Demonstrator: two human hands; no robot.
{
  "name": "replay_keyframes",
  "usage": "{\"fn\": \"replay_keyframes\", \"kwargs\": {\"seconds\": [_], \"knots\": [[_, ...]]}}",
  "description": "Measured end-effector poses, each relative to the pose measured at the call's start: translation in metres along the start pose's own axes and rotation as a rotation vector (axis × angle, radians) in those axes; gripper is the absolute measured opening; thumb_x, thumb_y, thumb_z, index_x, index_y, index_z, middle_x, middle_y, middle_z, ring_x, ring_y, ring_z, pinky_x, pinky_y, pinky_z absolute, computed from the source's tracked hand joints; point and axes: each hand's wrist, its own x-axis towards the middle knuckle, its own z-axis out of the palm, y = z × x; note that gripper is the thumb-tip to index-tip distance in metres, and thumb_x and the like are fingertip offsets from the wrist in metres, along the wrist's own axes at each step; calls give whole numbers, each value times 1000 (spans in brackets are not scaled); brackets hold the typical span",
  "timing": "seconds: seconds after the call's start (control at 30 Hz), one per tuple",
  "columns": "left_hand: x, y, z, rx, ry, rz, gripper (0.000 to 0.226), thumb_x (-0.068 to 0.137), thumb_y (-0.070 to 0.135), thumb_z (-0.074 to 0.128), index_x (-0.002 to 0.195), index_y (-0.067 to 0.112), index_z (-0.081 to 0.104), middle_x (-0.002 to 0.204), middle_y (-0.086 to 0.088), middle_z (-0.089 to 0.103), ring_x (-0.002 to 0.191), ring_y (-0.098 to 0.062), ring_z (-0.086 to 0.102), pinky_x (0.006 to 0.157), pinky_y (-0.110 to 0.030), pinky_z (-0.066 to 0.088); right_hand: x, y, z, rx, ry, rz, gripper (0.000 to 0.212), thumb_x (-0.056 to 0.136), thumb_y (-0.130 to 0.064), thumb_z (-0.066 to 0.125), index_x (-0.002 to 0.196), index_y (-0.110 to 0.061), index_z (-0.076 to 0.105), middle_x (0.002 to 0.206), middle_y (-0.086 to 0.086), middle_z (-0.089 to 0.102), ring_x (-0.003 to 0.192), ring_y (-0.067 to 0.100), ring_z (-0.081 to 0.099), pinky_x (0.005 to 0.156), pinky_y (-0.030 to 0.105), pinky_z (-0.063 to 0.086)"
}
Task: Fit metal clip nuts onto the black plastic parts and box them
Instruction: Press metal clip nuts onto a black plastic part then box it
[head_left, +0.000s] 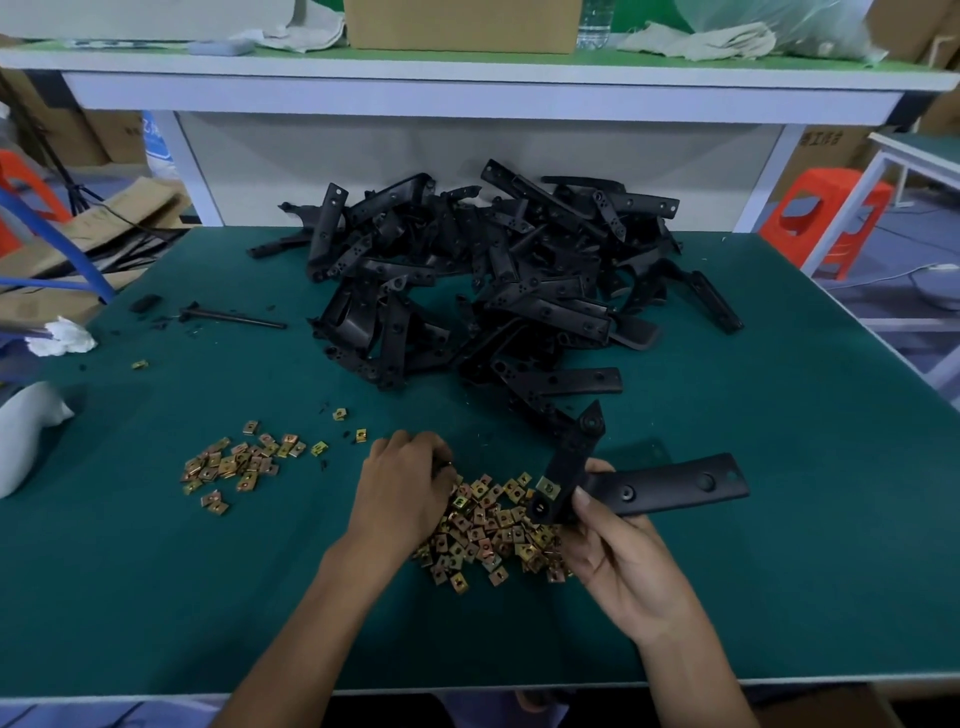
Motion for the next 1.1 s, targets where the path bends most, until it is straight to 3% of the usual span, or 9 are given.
{"fn": "replay_keyframes", "kwargs": {"seconds": [0.2,0.33,0.47,0.57,0.63,0.73,0.9,1.03,1.1], "knots": [[0,6,-4,-238,111,9,19,96,15,62,115,18,67,106,7,67,102,-13,60,86,-23,43,0,-1,2,-24,9,12,50,61,-29,99,103,-32,72,96,4,71,47,10,48,41,21,41],[-4,10,-12,-431,123,-30,15,97,20,63,106,30,70,98,20,70,92,6,64,76,-5,45,-1,-1,2,-45,-5,21,47,64,-30,98,102,-32,72,93,3,70,48,10,50,41,21,41],[-14,25,-20,-887,-21,-91,8,97,18,66,104,22,67,94,5,77,89,-7,72,77,-22,56,-1,-2,3,-48,-27,25,45,64,-28,98,101,-30,72,92,7,68,45,12,52,38,22,42],[-24,39,-22,-1102,-151,-78,10,98,17,64,105,13,61,94,-7,78,88,-19,74,77,-29,57,-2,-1,4,-57,-31,66,49,62,-27,98,102,-27,70,94,11,69,44,14,52,37,23,42],[-29,47,-23,-1209,-208,-64,8,97,17,65,105,16,63,94,-13,77,88,-24,74,77,-35,59,-3,-1,4,-63,-49,75,51,65,-27,97,105,-23,66,92,11,69,43,13,52,36,22,41],[-34,53,-23,-1211,-225,-35,11,95,19,67,101,26,73,94,-11,77,85,-23,74,73,-30,58,-5,-2,5,-57,-65,75,49,67,-27,96,104,-22,65,86,9,67,42,12,51,35,21,40],[-37,54,-24,-1301,-270,-75,27,74,25,79,101,24,78,98,-12,77,88,-21,73,79,-28,58,-4,-2,5,-74,-69,64,45,66,-30,96,101,-25,69,82,6,66,43,10,49,36,20,39],[-36,53,-23,-1295,-229,-91,10,88,19,72,95,18,78,98,-14,77,89,-23,74,76,-28,59,-4,-3,5,-67,-98,49,36,69,-30,94,98,-28,72,85,5,69,42,9,50,36,20,41],[-36,54,-22,-1263,-213,-100,11,85,19,75,95,20,79,93,-10,77,85,-20,72,75,-25,57,-5,-3,5,-72,-106,49,35,70,-30,94,98,-27,72,85,6,69,41,9,50,35,20,41]]}}
